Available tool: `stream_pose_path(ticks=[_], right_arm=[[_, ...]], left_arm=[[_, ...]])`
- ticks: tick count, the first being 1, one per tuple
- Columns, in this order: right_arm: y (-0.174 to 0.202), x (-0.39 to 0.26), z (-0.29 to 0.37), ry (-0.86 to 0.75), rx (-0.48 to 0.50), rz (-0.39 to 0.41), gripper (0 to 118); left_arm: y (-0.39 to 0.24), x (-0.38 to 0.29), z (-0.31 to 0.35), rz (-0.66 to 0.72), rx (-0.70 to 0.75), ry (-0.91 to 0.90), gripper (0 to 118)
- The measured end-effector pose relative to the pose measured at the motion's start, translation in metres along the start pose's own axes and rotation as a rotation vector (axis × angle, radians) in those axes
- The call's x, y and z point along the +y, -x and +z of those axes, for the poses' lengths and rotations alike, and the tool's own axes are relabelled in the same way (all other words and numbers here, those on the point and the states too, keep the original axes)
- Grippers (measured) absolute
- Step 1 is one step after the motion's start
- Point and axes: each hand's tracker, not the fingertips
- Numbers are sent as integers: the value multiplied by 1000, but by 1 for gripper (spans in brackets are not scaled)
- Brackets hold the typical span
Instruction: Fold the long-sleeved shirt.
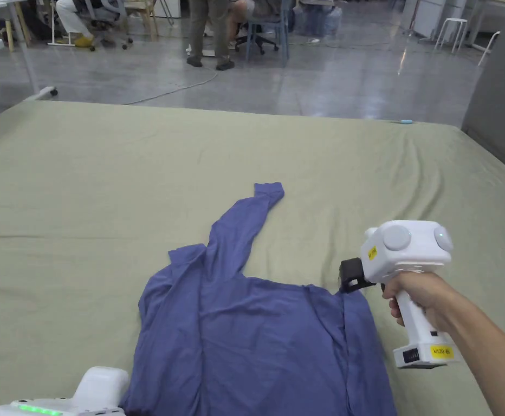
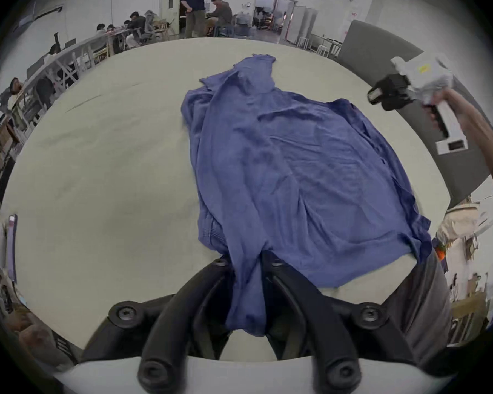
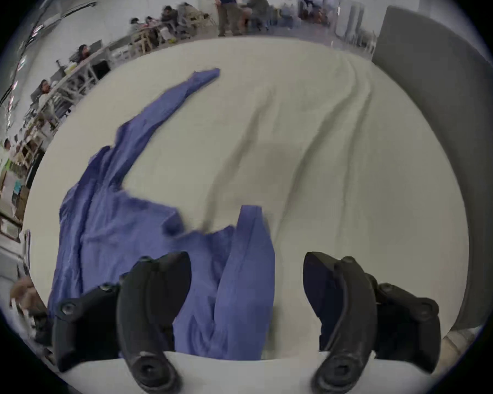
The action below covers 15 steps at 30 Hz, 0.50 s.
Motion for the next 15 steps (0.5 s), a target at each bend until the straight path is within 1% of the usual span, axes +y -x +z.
stream_pose_path(ticks=[3,4,5,7,8,9,10,11,13,14,15], right_arm=[[-1,15,-33,48,-20,2,80],[5,15,-41,63,-31,2,78],[7,15,-50,84,-32,7,72],[10,15,-65,151,-47,24,56],[18,9,-66,137,-109,50,54],[22,8,-63,104,-103,84,49],[25,9,-59,109,-124,108,23],[26,9,-51,86,-145,125,0],[26,2,-40,47,-239,148,0],[18,1,-31,40,-123,120,0],[11,2,-21,24,-125,78,0]], left_arm=[[2,6,-1,5,-8,7,9],[2,8,-1,7,-8,11,9],[3,9,-2,11,-8,15,9],[4,10,-5,20,-10,18,9],[4,11,-5,21,-9,22,9],[4,11,-5,21,-5,22,9],[3,12,-5,21,-2,23,9],[2,12,-5,18,-2,23,9],[3,15,-2,24,-3,-2,9],[3,18,0,41,-12,-27,9],[3,23,3,56,-12,-51,9]])
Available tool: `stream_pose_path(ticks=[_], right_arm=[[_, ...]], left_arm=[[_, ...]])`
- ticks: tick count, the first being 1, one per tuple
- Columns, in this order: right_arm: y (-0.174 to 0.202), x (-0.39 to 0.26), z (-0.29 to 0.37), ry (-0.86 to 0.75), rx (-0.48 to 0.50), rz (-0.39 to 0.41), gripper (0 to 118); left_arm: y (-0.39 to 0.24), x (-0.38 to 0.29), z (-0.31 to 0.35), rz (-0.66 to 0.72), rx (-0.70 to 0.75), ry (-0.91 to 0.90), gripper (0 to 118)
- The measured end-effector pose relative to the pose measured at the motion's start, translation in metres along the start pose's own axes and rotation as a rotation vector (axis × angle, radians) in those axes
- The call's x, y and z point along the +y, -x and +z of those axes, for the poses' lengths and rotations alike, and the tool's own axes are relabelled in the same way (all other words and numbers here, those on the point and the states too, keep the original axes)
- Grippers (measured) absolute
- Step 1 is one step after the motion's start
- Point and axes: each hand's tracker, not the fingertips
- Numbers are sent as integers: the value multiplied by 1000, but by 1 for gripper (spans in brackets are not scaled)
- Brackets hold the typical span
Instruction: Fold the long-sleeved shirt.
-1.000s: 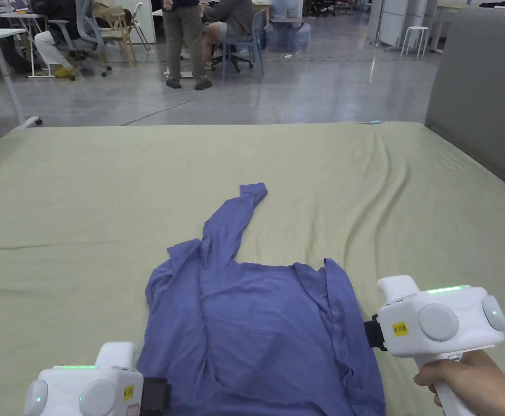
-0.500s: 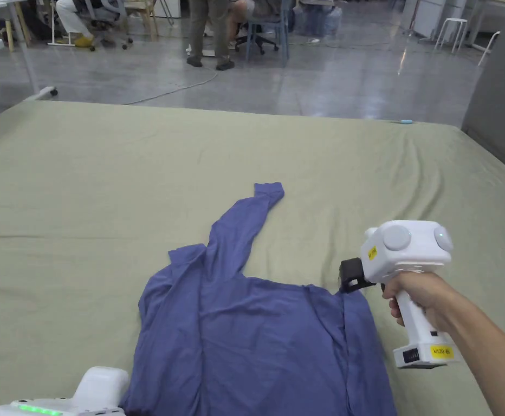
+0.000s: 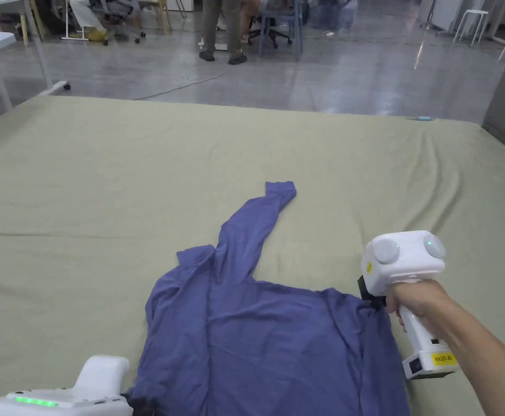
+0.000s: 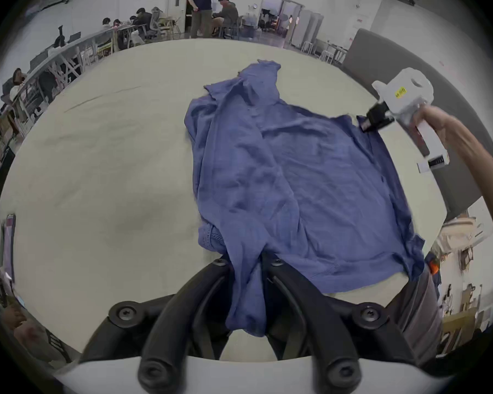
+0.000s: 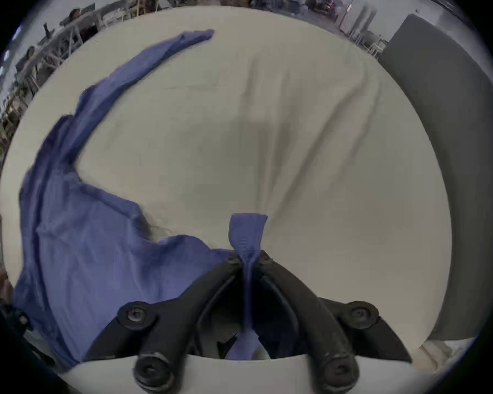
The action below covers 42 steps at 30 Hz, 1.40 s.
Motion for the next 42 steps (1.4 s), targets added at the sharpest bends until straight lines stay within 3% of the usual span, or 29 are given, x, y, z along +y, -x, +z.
stream_pose_path(ticks=[3,6,9,13,18,23,29,33,42], right_arm=[[-25,6,38,-66,87,-76,0],[-42,16,97,-194,19,-10,0],[-66,31,175,-332,102,-49,0],[-89,67,292,-547,29,-26,0],[-127,138,433,-815,-77,-148,0],[-150,179,510,-921,-125,-276,0],[-161,190,530,-1006,-151,-289,0],[-167,192,515,-1001,-120,-311,0],[-155,180,411,-906,-40,-312,0]], left_arm=[[0,33,10,-14,-10,-85,9],[-2,85,33,-25,28,-217,9],[-4,143,66,-19,12,-360,9],[-16,233,117,-8,14,-534,9],[-41,363,183,-11,40,-712,9],[-60,465,243,71,38,-870,9],[-85,517,284,32,110,-922,9],[-89,520,273,21,124,-925,9],[-57,478,161,58,145,-765,9]])
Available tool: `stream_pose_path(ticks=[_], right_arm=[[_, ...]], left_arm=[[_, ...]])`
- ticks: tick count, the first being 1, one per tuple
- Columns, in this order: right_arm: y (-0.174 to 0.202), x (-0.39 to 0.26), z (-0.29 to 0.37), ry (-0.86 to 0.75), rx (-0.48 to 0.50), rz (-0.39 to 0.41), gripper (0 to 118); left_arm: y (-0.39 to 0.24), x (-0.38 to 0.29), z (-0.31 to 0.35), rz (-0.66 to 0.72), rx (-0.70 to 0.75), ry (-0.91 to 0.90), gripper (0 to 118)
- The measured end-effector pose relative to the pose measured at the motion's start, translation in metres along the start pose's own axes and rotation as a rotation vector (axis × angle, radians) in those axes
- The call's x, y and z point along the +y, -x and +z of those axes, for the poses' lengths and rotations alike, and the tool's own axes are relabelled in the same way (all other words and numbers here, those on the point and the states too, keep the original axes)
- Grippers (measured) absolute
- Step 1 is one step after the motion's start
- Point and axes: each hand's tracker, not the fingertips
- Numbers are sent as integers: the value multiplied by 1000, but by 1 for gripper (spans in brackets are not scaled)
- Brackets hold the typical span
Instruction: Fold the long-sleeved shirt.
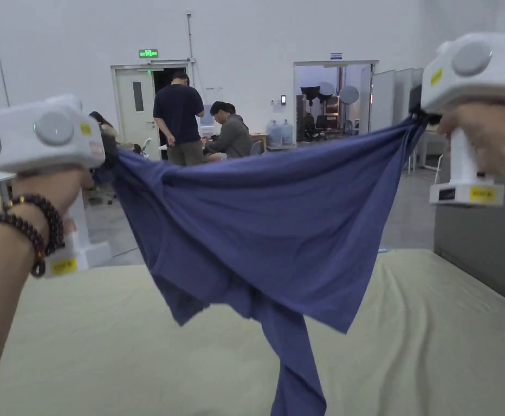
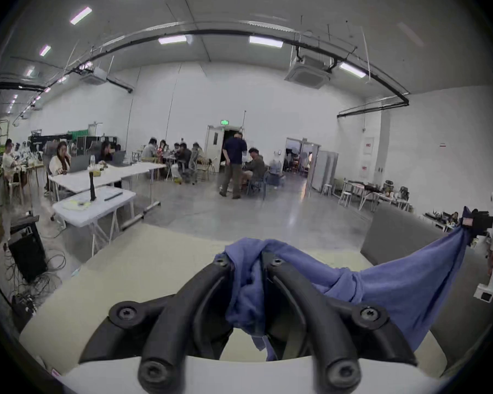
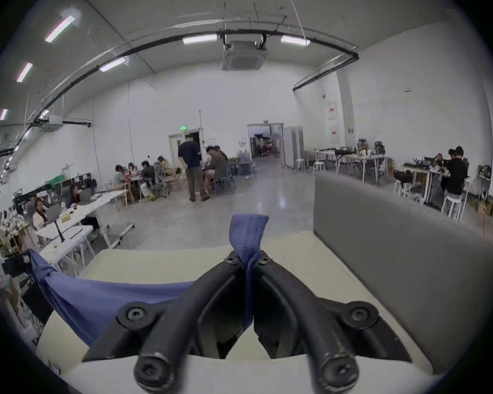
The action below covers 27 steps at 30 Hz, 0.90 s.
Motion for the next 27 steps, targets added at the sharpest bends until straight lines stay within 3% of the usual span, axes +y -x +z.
stream_pose_path(ticks=[5,10,15,18,23,27], right_arm=[[-4,-94,-53,150,15,-32,0],[-8,-158,-63,226,36,-33,0],[-22,-188,-8,198,99,-15,0],[-30,-229,40,221,149,43,0],[-49,-336,112,362,208,41,0],[-62,-431,153,516,180,114,0]], left_arm=[[32,-93,-34,66,8,136,9],[50,-145,-25,86,-8,191,9],[68,-172,41,32,-66,133,9],[80,-213,96,25,-83,154,9],[96,-315,177,-58,-90,305,9],[110,-396,225,8,-121,506,9]])
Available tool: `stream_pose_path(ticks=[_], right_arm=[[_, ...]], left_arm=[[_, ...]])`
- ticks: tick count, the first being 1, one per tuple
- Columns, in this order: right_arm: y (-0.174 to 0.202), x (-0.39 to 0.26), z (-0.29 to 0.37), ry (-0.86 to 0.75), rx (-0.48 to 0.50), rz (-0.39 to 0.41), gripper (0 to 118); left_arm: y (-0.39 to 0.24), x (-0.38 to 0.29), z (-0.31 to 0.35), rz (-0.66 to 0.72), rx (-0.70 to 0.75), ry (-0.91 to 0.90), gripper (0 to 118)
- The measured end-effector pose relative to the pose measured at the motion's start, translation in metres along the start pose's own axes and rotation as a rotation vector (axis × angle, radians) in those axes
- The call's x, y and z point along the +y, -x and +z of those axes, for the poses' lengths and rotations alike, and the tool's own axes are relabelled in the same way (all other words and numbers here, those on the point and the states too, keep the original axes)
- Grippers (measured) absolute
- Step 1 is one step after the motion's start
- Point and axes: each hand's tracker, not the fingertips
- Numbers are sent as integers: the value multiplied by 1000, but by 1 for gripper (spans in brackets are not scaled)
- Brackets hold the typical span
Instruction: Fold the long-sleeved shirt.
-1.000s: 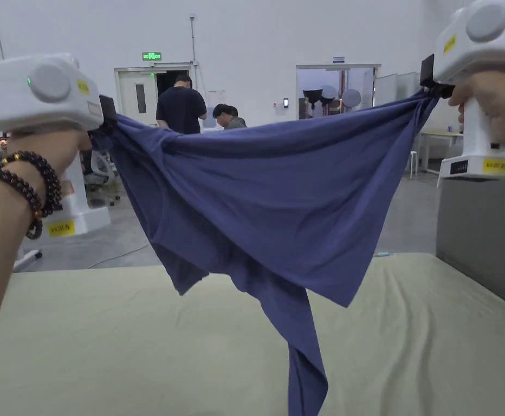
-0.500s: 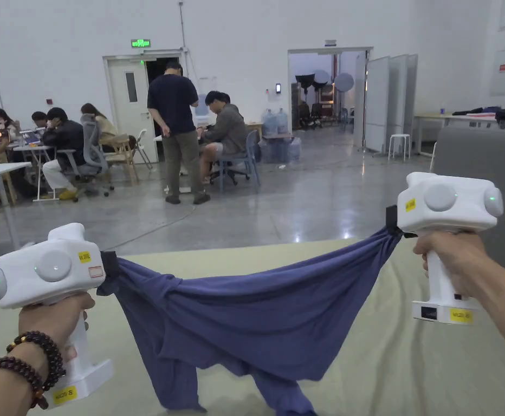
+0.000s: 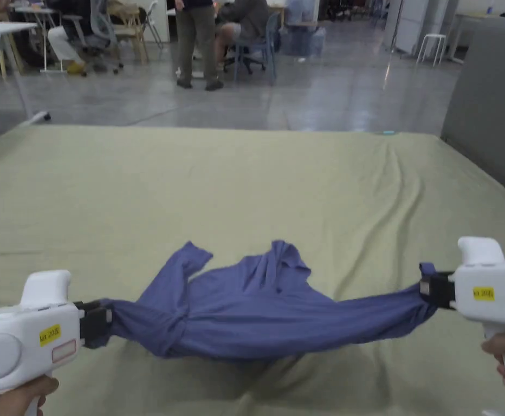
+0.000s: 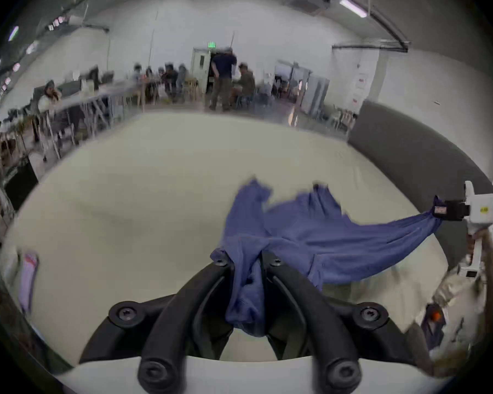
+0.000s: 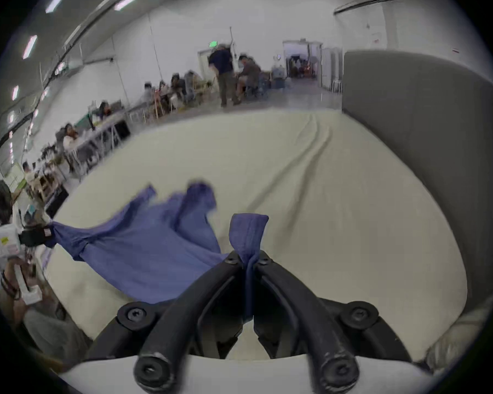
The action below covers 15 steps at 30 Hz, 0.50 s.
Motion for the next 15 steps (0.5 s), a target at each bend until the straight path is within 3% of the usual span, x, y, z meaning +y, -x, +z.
stream_pose_path(ticks=[3,7,9,10,11,12,13,14,15], right_arm=[[-1,-61,-13,148,-2,-10,0],[-6,-97,-37,238,-70,34,0],[-8,-107,-45,255,-73,15,0],[-9,-106,-47,255,-77,6,3],[-11,-105,-47,255,-69,-12,16],[-12,-103,-41,253,-71,-26,43],[-12,-97,-35,260,-116,-55,90],[-12,-91,-29,265,-154,-64,111],[-14,-85,-20,240,-138,-65,114]], left_arm=[[4,-59,-5,-35,17,125,9],[13,-88,-1,-33,44,112,9],[18,-87,0,-18,39,108,9],[17,-87,2,-17,48,89,9],[18,-83,5,-9,36,68,11],[19,-78,8,-8,21,68,24],[17,-72,13,-5,22,74,74],[13,-68,19,-11,42,84,110],[12,-63,22,-19,49,92,118]])
